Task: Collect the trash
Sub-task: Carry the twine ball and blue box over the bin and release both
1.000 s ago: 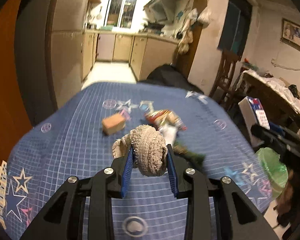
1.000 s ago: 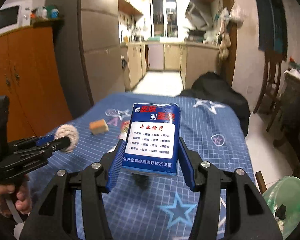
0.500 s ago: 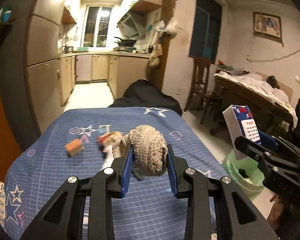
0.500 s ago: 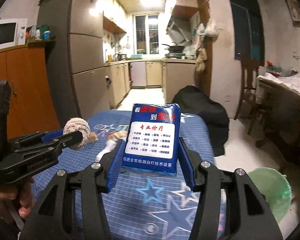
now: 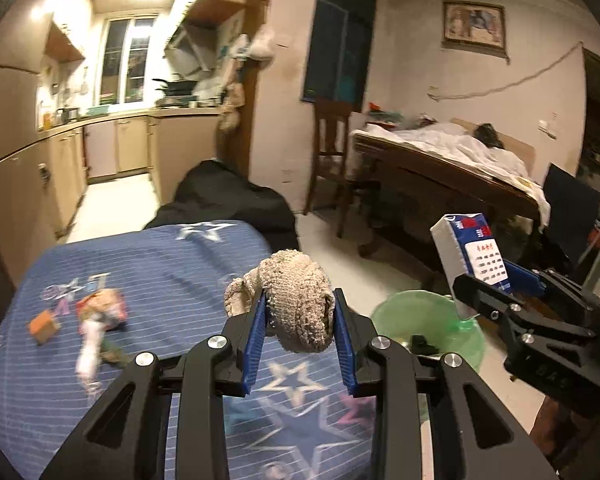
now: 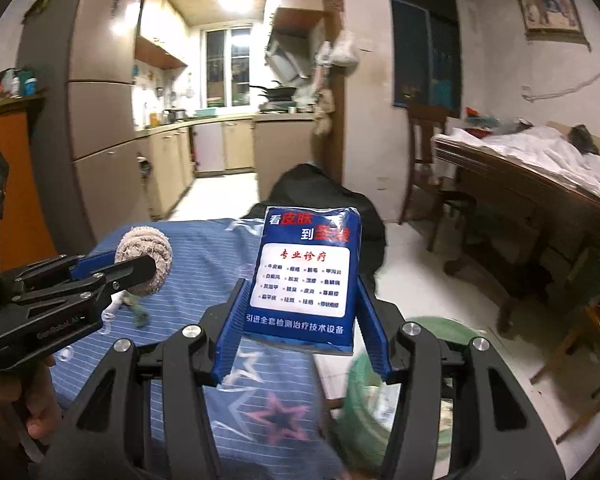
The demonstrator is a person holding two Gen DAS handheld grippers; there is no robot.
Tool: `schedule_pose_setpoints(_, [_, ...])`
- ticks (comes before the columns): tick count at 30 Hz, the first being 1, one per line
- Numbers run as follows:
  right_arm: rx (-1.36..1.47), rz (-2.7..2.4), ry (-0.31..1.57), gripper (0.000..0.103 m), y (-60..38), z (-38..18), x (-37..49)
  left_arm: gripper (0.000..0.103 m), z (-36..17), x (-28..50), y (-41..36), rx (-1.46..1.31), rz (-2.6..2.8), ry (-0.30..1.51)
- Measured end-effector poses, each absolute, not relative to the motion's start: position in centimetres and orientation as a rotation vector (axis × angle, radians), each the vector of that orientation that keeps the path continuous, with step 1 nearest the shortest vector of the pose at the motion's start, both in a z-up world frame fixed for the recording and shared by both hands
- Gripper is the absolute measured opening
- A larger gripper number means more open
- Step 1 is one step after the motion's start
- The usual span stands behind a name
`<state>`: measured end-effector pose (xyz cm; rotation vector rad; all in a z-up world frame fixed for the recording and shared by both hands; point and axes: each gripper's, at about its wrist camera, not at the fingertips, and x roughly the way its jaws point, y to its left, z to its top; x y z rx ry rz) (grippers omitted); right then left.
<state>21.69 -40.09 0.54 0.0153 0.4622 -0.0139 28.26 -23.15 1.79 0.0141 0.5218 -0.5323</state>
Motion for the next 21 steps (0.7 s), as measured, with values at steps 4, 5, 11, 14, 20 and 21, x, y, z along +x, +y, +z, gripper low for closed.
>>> schedule_pose_setpoints(4, [0.020,-0.072,0.479,0.050,-43.4,0.1,21.5,0.033,1.6,29.1,-27.5,0.031,-0.597,0.531])
schedule_pose_setpoints(5, [0.020,-0.086,0.484,0.050,-44.0,0.0,21.5,0.033,1.5,29.3,-28.8,0.036,-0.617,0.535])
schedule_pose_setpoints(11, [0.043,-0.146,0.554,0.050,-48.7,-1.1,22.2,0.033,0.7,30.5,-34.6,0.054,-0.713,0.564])
schedule_pose_setpoints(14, [0.075,-0.148,0.615,0.050,-51.0,-2.2,23.1,0.033,0.2,31.9,-37.1,0.050,-0.756,0.601])
schedule_pose_setpoints(20, [0.160,-0.135,0.755,0.050,-55.3,-4.7,25.2,0.033,-2.3,35.6,-41.3,0.050,-0.832,0.708])
schedule_pose_setpoints(21, [0.171,-0.136,0.769,0.050,-55.6,-4.9,25.5,0.033,-3.0,36.4,-42.1,0.047,-0.839,0.733])
